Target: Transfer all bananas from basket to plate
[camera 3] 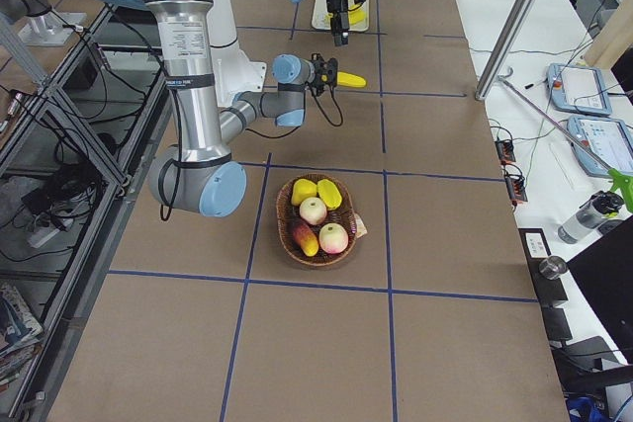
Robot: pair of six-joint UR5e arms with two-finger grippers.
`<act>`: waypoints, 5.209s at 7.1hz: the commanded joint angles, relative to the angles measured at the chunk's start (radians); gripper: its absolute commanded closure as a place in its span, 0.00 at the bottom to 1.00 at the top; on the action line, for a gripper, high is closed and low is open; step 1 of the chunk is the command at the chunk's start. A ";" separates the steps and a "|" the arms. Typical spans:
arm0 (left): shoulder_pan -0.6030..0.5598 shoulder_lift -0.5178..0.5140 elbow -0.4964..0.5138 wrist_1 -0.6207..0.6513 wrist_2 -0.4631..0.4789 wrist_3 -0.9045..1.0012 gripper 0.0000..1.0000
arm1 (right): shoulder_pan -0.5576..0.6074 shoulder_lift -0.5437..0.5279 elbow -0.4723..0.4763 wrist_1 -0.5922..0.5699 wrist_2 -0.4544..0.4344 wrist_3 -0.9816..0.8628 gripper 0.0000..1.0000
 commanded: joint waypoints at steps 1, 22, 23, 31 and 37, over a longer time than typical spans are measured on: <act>0.001 -0.032 0.056 -0.026 0.003 -0.015 0.01 | -0.126 0.049 -0.010 0.050 -0.151 0.008 0.91; -0.005 0.020 0.103 -0.031 0.004 -0.018 1.00 | 0.014 0.089 0.062 -0.292 0.023 0.008 0.00; -0.046 0.073 0.091 -0.023 0.001 -0.016 1.00 | 0.113 0.089 0.087 -0.436 0.173 0.005 0.00; -0.140 0.243 -0.188 0.801 0.109 0.149 1.00 | 0.426 0.079 0.255 -1.224 0.446 -0.449 0.00; -0.246 0.411 -0.010 0.334 0.104 -0.050 0.98 | 0.532 0.025 0.266 -1.223 0.586 -0.558 0.00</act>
